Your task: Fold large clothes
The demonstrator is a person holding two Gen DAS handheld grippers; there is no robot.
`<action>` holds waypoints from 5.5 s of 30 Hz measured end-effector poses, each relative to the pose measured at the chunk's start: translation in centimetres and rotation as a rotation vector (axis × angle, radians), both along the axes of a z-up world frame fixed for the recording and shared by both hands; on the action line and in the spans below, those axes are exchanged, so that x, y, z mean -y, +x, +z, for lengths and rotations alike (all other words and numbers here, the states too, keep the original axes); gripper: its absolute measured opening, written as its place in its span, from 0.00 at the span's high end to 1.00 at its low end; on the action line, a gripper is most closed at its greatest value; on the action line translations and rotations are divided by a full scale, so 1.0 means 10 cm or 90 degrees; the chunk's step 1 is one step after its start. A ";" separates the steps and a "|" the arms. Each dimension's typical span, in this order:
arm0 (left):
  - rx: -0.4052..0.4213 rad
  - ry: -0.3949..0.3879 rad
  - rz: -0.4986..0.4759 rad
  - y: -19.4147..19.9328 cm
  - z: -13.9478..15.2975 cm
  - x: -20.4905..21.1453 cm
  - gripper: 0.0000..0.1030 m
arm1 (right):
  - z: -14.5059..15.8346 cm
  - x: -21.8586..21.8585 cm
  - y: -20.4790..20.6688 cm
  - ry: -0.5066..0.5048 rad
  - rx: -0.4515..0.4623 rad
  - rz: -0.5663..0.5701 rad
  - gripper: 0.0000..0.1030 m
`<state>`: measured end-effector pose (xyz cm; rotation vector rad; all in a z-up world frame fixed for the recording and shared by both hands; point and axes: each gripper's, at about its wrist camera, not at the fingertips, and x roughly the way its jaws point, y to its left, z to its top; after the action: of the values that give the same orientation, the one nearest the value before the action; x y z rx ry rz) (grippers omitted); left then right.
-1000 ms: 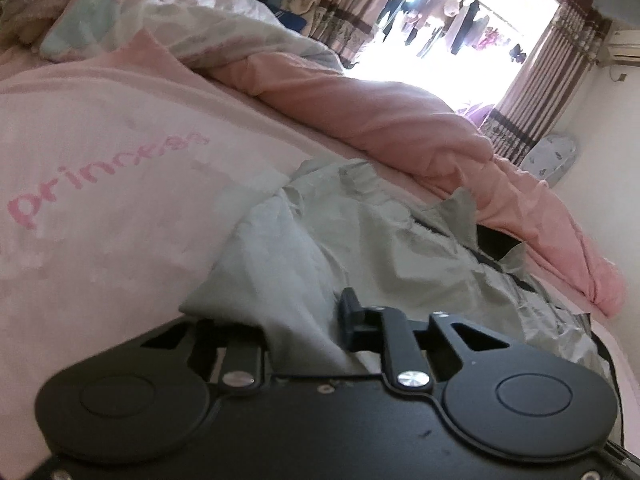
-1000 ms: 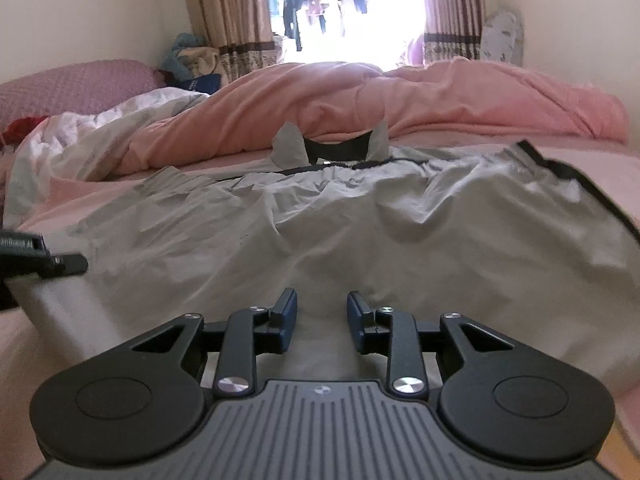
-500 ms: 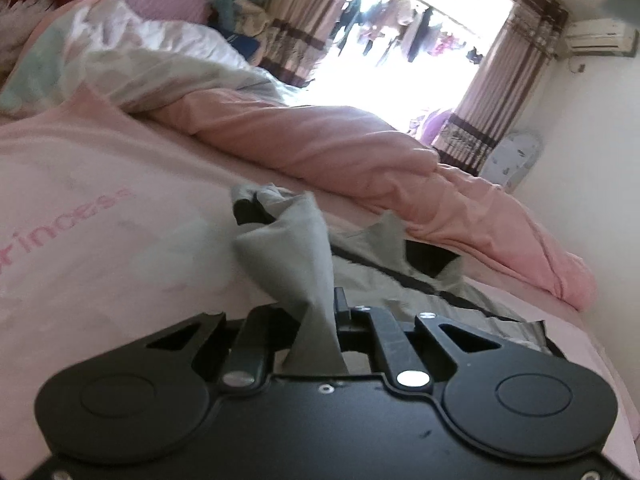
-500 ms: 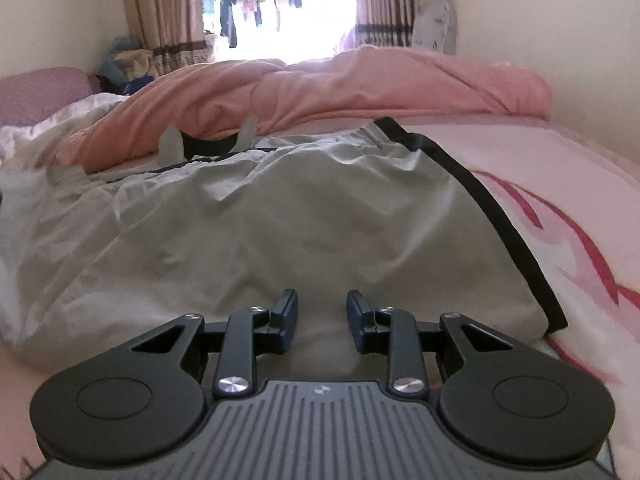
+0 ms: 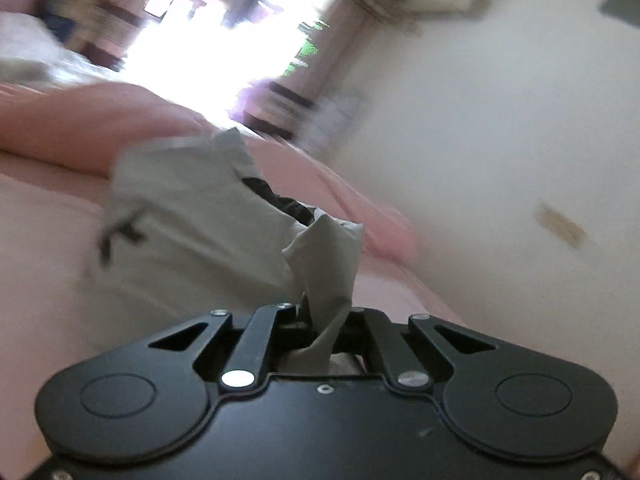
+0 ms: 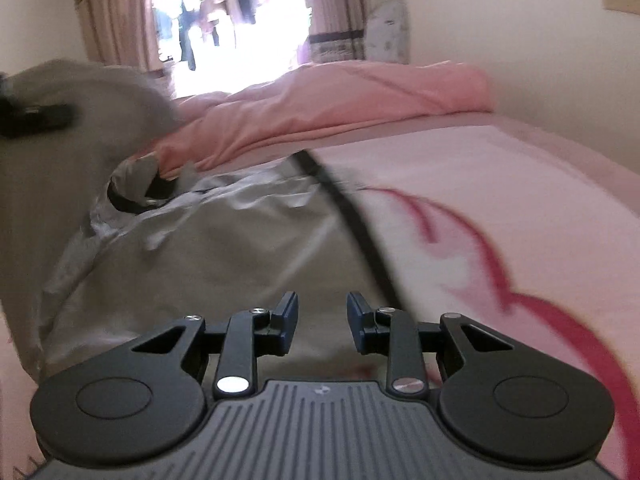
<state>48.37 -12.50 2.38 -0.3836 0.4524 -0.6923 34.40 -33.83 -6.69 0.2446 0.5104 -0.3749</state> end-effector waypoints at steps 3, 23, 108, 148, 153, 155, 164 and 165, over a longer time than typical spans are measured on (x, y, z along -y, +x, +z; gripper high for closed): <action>-0.042 0.075 -0.050 0.09 -0.48 0.64 0.99 | -0.06 0.08 -0.09 0.005 -0.019 -0.021 0.66; 0.002 0.245 0.104 -0.53 -0.65 -0.68 0.31 | 0.00 0.21 0.05 0.277 0.113 0.072 0.26; -0.057 0.212 -0.021 -0.19 -0.79 -0.14 0.33 | -0.24 0.34 0.23 0.068 0.022 0.043 0.83; -0.167 0.046 0.000 2.03 -0.81 -0.35 0.51 | 0.20 1.17 1.82 0.128 0.092 0.092 0.90; -0.081 0.166 0.008 2.03 -0.90 -0.07 0.40 | -0.17 1.24 1.94 0.150 0.053 0.064 0.89; -0.094 0.164 0.010 2.09 -0.97 -0.06 0.37 | -0.21 1.26 1.94 0.165 0.060 0.062 0.85; -0.049 0.229 0.016 1.31 -0.62 -0.29 0.38 | 0.13 1.26 0.97 0.215 0.102 0.081 0.43; -0.039 0.234 0.011 1.10 -0.60 -0.35 0.38 | 0.12 1.22 0.74 0.212 0.095 0.082 0.42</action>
<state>59.38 -8.97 -3.67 -0.0613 0.6222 -0.5672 41.80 -46.03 -5.53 0.5546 0.4376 -0.1433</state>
